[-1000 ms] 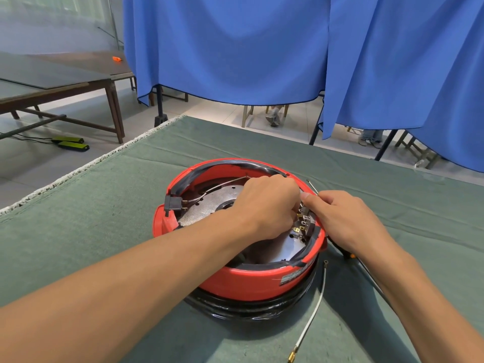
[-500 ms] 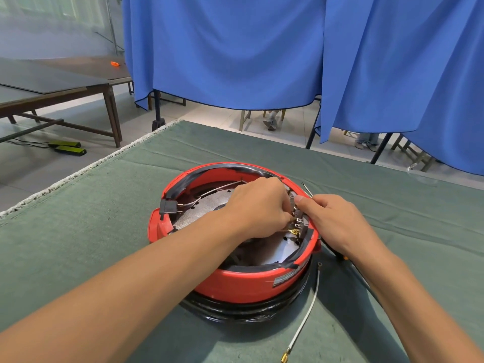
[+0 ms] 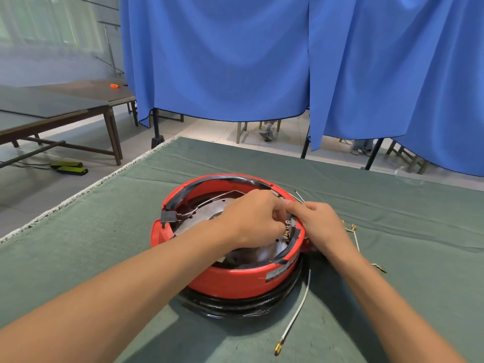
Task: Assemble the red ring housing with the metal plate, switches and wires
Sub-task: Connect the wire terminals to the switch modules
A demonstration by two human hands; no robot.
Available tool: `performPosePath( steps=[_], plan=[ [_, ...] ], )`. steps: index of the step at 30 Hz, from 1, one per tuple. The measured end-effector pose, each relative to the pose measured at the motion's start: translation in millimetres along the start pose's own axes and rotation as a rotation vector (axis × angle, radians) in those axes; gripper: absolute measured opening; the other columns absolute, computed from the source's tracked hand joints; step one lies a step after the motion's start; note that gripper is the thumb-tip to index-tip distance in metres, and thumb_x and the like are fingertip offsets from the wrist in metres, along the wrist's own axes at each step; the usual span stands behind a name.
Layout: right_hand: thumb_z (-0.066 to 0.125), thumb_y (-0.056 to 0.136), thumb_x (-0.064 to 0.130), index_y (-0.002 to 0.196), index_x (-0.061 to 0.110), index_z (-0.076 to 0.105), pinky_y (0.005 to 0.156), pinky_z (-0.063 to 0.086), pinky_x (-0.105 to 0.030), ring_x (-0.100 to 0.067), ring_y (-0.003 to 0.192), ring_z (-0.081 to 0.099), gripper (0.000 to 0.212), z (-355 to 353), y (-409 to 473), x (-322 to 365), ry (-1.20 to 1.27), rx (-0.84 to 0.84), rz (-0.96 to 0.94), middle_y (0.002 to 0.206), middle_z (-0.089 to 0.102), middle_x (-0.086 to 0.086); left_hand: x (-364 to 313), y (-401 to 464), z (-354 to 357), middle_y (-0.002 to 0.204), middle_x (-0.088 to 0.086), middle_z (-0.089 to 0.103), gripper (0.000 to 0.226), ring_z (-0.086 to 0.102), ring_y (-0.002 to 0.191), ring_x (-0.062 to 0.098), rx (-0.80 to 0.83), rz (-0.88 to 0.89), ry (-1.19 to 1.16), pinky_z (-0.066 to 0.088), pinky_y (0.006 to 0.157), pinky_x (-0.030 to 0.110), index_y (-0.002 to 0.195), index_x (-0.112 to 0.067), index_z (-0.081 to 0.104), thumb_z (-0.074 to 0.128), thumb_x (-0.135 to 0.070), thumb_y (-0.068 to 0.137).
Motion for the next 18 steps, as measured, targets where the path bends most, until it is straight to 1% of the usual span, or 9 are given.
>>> performPosePath(
  steps=[2, 4, 6, 8, 12, 15, 18],
  plan=[
    [0.065, 0.082, 0.045, 0.058, 0.015, 0.039, 0.054, 0.032, -0.03, -0.021, 0.054, 0.04, 0.046, 0, -2, -2, 0.054, -0.01, 0.022, 0.056, 0.041, -0.005, 0, -3, 3, 0.085, -0.004, 0.051, 0.015, 0.052, 0.082, 0.017, -0.001, 0.028, 0.088, 0.047, 0.069, 0.032, 0.089, -0.021, 0.068, 0.06, -0.017, 0.077],
    [0.065, 0.081, 0.048, 0.063, 0.015, 0.043, 0.05, 0.037, -0.029, -0.022, 0.052, 0.047, 0.044, 0, -5, -4, 0.079, 0.015, 0.045, 0.057, 0.048, -0.007, 1, -7, 8, 0.087, -0.003, 0.047, 0.017, 0.052, 0.087, 0.02, -0.007, 0.024, 0.158, 0.045, 0.069, 0.032, 0.094, -0.02, 0.068, 0.059, -0.02, 0.08],
    [0.066, 0.079, 0.049, 0.066, 0.016, 0.041, 0.044, 0.037, -0.026, -0.023, 0.049, 0.047, 0.044, -2, -10, -4, 0.078, 0.047, 0.043, 0.056, 0.049, -0.006, 3, -8, 10, 0.088, -0.002, 0.046, 0.021, 0.053, 0.094, 0.023, -0.02, -0.004, 0.175, 0.044, 0.071, 0.033, 0.1, -0.022, 0.068, 0.059, -0.022, 0.081],
    [0.068, 0.078, 0.047, 0.067, 0.017, 0.039, 0.042, 0.035, -0.026, -0.019, 0.045, 0.045, 0.043, -4, -15, -6, 0.055, 0.058, 0.0, 0.057, 0.049, -0.004, 2, -8, 10, 0.09, -0.001, 0.047, 0.025, 0.053, 0.097, 0.023, -0.03, -0.034, 0.18, 0.043, 0.071, 0.034, 0.105, -0.024, 0.069, 0.059, -0.023, 0.082],
    [0.067, 0.079, 0.042, 0.073, 0.016, 0.041, 0.036, 0.035, -0.022, -0.014, 0.042, 0.043, 0.037, -8, -22, -9, 0.077, 0.081, -0.032, 0.062, 0.052, -0.004, -5, -9, 10, 0.101, 0.001, 0.057, 0.018, 0.054, 0.099, 0.023, -0.05, -0.074, 0.185, 0.042, 0.07, 0.033, 0.099, -0.027, 0.071, 0.062, -0.026, 0.084],
    [0.065, 0.081, 0.036, 0.074, 0.016, 0.04, 0.035, 0.036, -0.022, -0.011, 0.039, 0.042, 0.032, -8, -22, -7, 0.104, 0.121, -0.053, 0.063, 0.049, -0.005, -12, -13, 10, 0.1, 0.002, 0.062, 0.019, 0.056, 0.098, 0.024, -0.102, -0.106, 0.202, 0.04, 0.067, 0.031, 0.097, -0.027, 0.071, 0.06, -0.024, 0.082],
    [0.062, 0.084, 0.033, 0.075, 0.016, 0.039, 0.035, 0.035, -0.02, -0.008, 0.035, 0.041, 0.03, -8, -22, -8, 0.118, 0.174, -0.07, 0.058, 0.047, -0.003, -18, -16, 12, 0.095, 0.002, 0.065, 0.018, 0.059, 0.094, 0.026, -0.119, -0.122, 0.246, 0.035, 0.063, 0.03, 0.094, -0.025, 0.071, 0.059, -0.021, 0.081]
  ],
)
Point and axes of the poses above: each hand's wrist, its own y-axis towards the middle knuckle, its own z-axis out of the palm, x = y × z, the point moved 4 cm from there along y, towards the middle knuckle
